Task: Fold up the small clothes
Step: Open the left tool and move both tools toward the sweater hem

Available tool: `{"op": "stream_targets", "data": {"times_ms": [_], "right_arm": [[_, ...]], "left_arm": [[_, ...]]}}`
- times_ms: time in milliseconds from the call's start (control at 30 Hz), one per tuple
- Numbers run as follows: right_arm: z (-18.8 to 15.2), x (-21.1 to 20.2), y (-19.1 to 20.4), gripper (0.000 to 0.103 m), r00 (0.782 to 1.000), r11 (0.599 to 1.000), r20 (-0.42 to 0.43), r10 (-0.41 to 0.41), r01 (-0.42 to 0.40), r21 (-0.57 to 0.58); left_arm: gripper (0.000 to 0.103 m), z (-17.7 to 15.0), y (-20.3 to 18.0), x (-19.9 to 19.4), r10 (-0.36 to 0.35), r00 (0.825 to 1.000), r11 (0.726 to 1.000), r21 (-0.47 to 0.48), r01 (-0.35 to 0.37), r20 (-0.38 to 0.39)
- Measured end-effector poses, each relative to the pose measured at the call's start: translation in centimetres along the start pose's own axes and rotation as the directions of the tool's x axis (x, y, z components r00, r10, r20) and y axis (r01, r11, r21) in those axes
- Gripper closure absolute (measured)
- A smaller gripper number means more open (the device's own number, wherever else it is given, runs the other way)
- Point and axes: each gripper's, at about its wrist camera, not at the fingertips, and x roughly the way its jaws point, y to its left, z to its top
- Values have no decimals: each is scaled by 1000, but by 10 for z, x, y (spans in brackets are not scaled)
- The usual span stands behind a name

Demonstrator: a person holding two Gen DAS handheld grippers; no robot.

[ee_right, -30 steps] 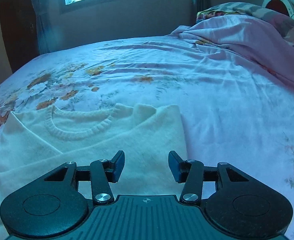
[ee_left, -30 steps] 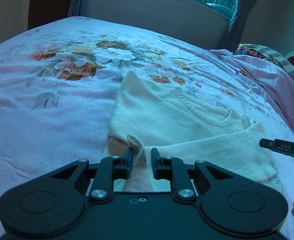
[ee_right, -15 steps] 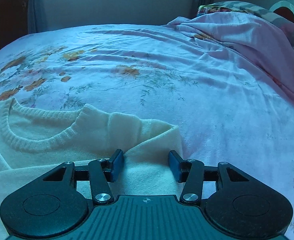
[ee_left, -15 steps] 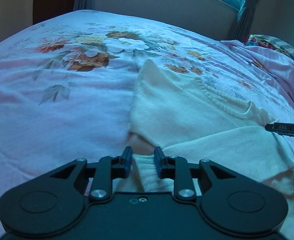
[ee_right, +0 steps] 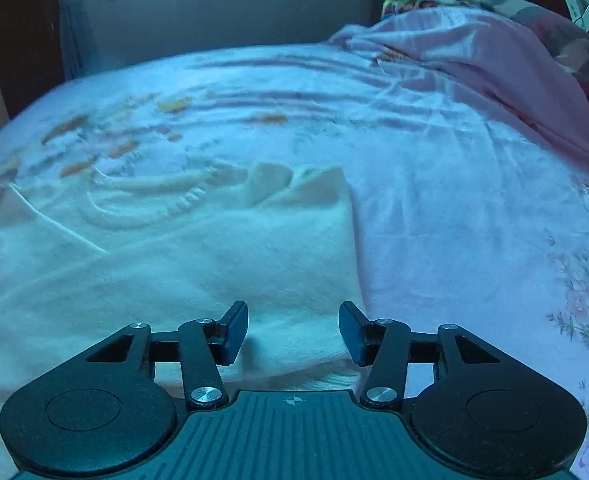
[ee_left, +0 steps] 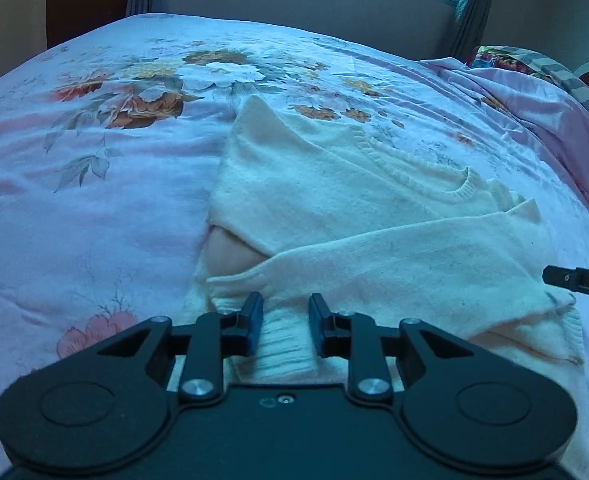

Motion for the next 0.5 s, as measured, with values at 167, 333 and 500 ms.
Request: {"op": "stream_targets", "data": {"times_ms": [167,333,500], "right_arm": [[-25,-1,11,40,996,998,-81,-40,36,-50],[-42,-61,18,40,999,998,-16,52,-52,-22],[-97,-82,28,39,993,996,-97,68,-73,-56]], "left_arm": [[77,-12,-1,-14,18,1000,999,36,-17,-16],[75,-27,5,-34,9,999,1000,14,-8,-37],[75,-55,4,-48,22,999,1000,22,-21,-33]]}}
